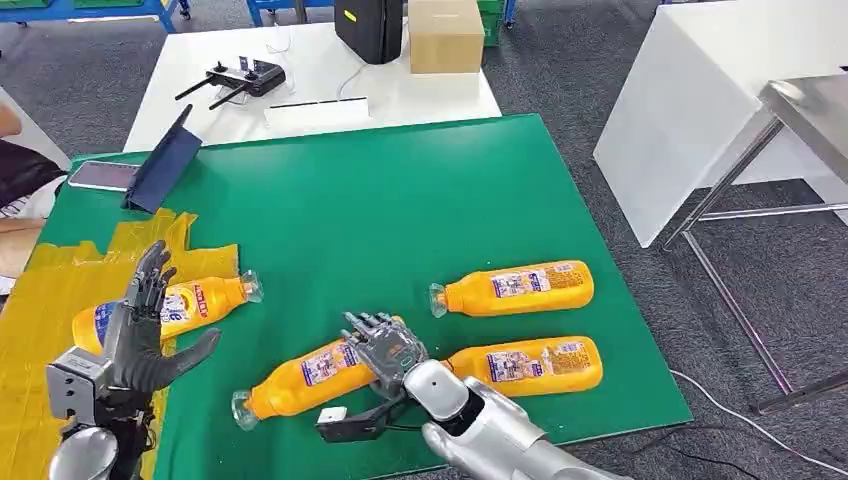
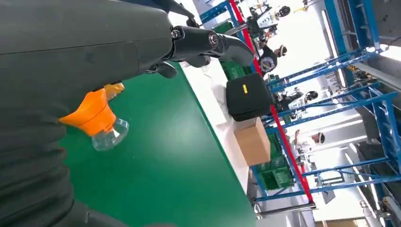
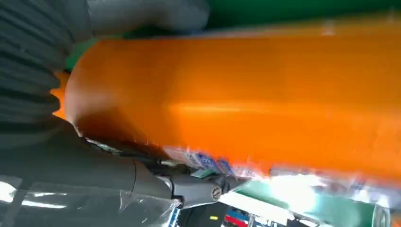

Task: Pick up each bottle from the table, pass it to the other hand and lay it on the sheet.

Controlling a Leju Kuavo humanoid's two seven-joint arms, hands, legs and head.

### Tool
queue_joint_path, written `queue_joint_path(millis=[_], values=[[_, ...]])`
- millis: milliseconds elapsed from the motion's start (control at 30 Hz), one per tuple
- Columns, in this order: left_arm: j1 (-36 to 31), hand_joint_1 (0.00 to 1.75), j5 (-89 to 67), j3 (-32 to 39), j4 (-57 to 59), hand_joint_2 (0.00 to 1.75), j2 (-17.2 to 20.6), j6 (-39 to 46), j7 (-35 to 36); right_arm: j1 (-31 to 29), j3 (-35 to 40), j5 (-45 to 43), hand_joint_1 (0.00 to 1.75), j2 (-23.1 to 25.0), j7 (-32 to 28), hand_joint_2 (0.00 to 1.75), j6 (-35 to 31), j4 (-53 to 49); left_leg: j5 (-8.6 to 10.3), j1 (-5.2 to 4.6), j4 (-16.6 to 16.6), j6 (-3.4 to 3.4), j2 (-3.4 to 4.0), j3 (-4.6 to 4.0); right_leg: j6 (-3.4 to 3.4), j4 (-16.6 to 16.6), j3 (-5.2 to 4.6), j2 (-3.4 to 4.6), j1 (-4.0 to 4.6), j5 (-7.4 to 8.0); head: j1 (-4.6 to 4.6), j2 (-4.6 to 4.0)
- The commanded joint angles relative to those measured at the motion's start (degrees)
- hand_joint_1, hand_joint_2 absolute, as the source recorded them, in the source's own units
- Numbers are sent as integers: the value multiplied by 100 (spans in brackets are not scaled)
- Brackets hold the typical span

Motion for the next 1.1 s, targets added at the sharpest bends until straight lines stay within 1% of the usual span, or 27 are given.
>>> queue_joint_path(millis=[33,167,500,567,600,633,700,733,767,800,867,933,967,1000,1067,1100], values=[[-126,0,14,-56,170,175,-110,-53,25,-208,-138,-97,175,18,-140,175,37,728,-1,6,-4,-5,-25,12,-1,-7,17,-5,4,-4,0,0],[-121,0,18,-94,162,175,-105,-67,31,-182,-230,-83,175,30,-125,175,-123,717,1,2,-5,-3,-20,9,0,-6,13,-6,0,-3,-2,0],[-121,0,18,-94,162,175,-105,-67,31,-182,-230,-83,175,30,-125,175,-123,717,1,1,-4,-3,-16,6,0,-4,9,-5,-1,-2,0,0],[-121,0,18,-94,162,175,-105,-67,31,-182,-230,-83,175,30,-125,175,-123,717,-3,10,-2,-8,-31,14,-3,-7,22,-5,7,-6,0,0],[-121,0,18,-94,162,175,-105,-67,31,-182,-230,-83,175,30,-125,175,-123,717,0,2,-3,-3,-17,6,0,-4,10,-5,1,-2,0,0],[-121,0,18,-94,162,175,-105,-67,31,-182,-230,-83,175,30,-125,175,-123,717,-1,6,-3,-5,-25,10,-1,-6,16,-5,3,-4,0,0],[-121,0,18,-94,162,175,-105,-67,31,-182,-230,-83,175,30,-125,175,-123,717,1,2,-3,-3,-17,6,0,-5,9,-4,1,-2,0,0],[-121,0,18,-94,162,175,-105,-67,31,-182,-230,-83,175,30,-125,175,-123,717,-4,13,-1,-8,-34,16,-3,-9,25,-3,9,-5,0,0],[-121,0,18,-94,162,175,-105,-67,31,-182,-230,-83,175,30,-125,175,-123,717,1,4,-3,-4,-21,7,0,-6,12,-5,2,-2,0,0],[-121,0,18,-94,162,175,-105,-67,31,-182,-230,-83,175,30,-125,175,-123,717,-1,8,-3,-6,-29,12,-1,-8,19,-6,5,-4,0,0],[-121,0,18,-94,162,175,-105,-67,31,-182,-230,-83,175,30,-125,175,-123,717,0,3,-4,-3,-19,8,0,-6,12,-5,1,-2,0,0],[-73,0,76,-96,79,175,-129,-103,17,-98,-398,-45,175,38,-69,175,-436,584,-1,5,-3,-4,-23,10,0,-7,16,-5,3,-3,0,0],[-42,0,86,-107,25,175,-138,-112,21,-7,-529,-7,175,28,-16,175,-785,395,-4,11,-2,-6,-30,14,-2,-8,22,-4,8,-6,0,0],[2,0,93,-116,-53,175,-149,-121,24,135,-717,73,175,22,4,175,-1086,149,0,3,-3,-3,-18,6,0,-5,10,-5,2,-3,0,0],[104,0,128,-146,-214,175,-160,-145,52,594,-1185,303,175,-27,-62,175,-1895,-705,-7,13,0,-7,-32,15,-2,-8,24,-4,9,-9,0,0],[168,0,151,-151,-289,175,-159,-143,73,851,-1389,416,175,-74,-110,175,-2300,-1147,-1,4,-1,-3,-18,1,0,-4,6,-7,2,-4,0,0]])
